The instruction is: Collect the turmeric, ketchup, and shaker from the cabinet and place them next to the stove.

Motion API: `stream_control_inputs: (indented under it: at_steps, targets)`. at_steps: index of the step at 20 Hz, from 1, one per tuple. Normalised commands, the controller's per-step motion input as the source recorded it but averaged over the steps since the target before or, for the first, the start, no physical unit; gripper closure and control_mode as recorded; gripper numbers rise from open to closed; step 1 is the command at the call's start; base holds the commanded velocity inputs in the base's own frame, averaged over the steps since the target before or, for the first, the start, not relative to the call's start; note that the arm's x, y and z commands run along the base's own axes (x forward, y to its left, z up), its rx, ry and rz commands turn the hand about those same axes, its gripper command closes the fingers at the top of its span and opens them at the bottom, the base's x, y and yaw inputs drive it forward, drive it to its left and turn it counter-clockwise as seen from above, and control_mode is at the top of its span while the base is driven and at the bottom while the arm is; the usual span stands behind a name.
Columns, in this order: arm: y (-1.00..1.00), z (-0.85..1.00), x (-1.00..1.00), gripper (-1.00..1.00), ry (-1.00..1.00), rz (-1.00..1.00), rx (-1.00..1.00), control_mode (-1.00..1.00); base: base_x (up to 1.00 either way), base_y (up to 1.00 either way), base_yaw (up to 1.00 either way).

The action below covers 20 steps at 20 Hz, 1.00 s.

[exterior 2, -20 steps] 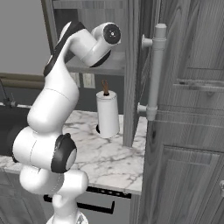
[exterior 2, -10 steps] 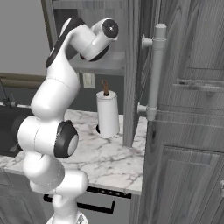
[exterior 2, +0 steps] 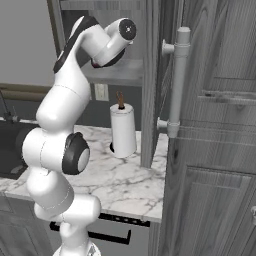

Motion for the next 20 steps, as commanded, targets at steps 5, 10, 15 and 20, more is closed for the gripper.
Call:
stream_control_inputs:
  at_steps: [5, 10, 15, 20]
  targets:
    - [0.13, 0.00, 0.08, -1.00, 0.00, 0.03, 0.00, -1.00, 0.00, 0.00, 0.00]
    - [0.03, 0.00, 0.14, -1.00, 0.00, 0.03, 0.00, -1.00, 0.00, 0.00, 0.00]
    - [0.02, 0.00, 0.16, -1.00, 0.00, 0.03, 0.00, -1.00, 0.00, 0.00, 0.00]
    - [0.12, 0.00, 0.19, -1.00, 0.00, 0.02, 0.00, -1.00, 0.00, 0.00, 0.00]
